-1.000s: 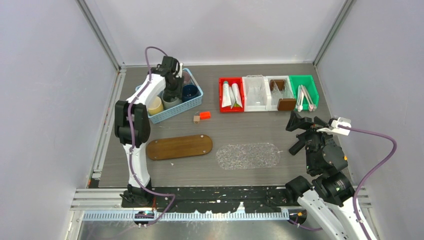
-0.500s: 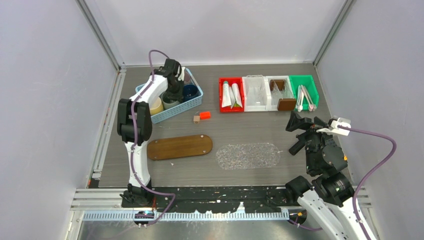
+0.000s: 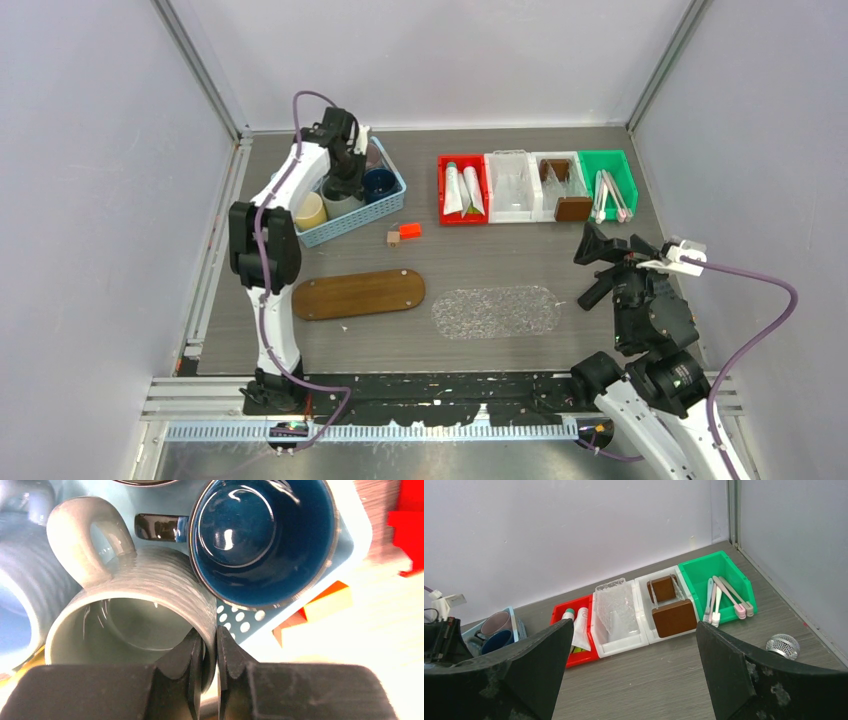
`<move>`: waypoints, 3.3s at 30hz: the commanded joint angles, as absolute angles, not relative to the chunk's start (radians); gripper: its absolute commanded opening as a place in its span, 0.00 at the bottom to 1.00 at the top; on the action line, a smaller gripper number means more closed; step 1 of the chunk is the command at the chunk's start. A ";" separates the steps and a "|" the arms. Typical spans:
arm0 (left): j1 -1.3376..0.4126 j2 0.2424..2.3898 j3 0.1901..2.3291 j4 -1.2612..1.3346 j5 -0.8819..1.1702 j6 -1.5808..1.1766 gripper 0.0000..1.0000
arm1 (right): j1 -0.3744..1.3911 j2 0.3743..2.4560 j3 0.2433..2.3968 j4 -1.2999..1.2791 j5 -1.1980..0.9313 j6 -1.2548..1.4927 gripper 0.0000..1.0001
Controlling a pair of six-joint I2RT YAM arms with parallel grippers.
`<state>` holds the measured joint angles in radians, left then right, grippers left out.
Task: Prepare toiletry sets of a toothbrush and toothpaste on the tray
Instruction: Pick up the cup from the storage box, then place the cup on the tray.
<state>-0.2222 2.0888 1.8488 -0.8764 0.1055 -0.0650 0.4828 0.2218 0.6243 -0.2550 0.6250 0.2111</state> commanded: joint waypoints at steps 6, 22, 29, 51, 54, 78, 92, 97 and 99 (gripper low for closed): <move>-0.248 1.836 1.989 -0.999 0.166 0.044 0.00 | 0.488 0.193 0.631 -0.218 0.612 0.201 1.00; -0.559 1.458 1.672 -1.034 0.234 0.418 0.00 | 0.489 0.184 0.630 -0.215 0.594 0.206 1.00; -0.714 1.347 1.475 -1.003 0.259 0.482 0.00 | 0.493 0.188 0.629 -0.213 0.586 0.207 1.00; -0.850 1.356 1.118 -0.809 0.155 0.636 0.00 | 0.495 0.208 0.630 -0.218 0.578 0.199 1.00; -0.848 1.370 1.095 -0.784 0.133 0.652 0.00 | 0.495 0.209 0.630 -0.218 0.576 0.198 1.00; -0.848 1.404 1.166 -0.834 0.009 0.509 0.63 | 0.495 0.211 0.628 -0.215 0.575 0.193 1.00; -0.848 1.359 1.362 -1.042 -0.403 -0.592 0.96 | 0.495 0.199 0.626 -0.212 0.576 0.196 1.00; -0.848 1.432 1.371 -1.184 -0.437 -1.028 0.92 | 0.496 0.199 0.623 -0.210 0.574 0.197 1.00; -0.848 1.461 1.378 -1.253 -0.448 -1.173 0.90 | 0.498 0.201 0.623 -0.210 0.572 0.198 1.00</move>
<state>-0.8444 1.4033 1.3537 -1.0801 -0.3752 -0.7319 0.4900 0.2012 0.6224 -0.2543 0.5800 0.2081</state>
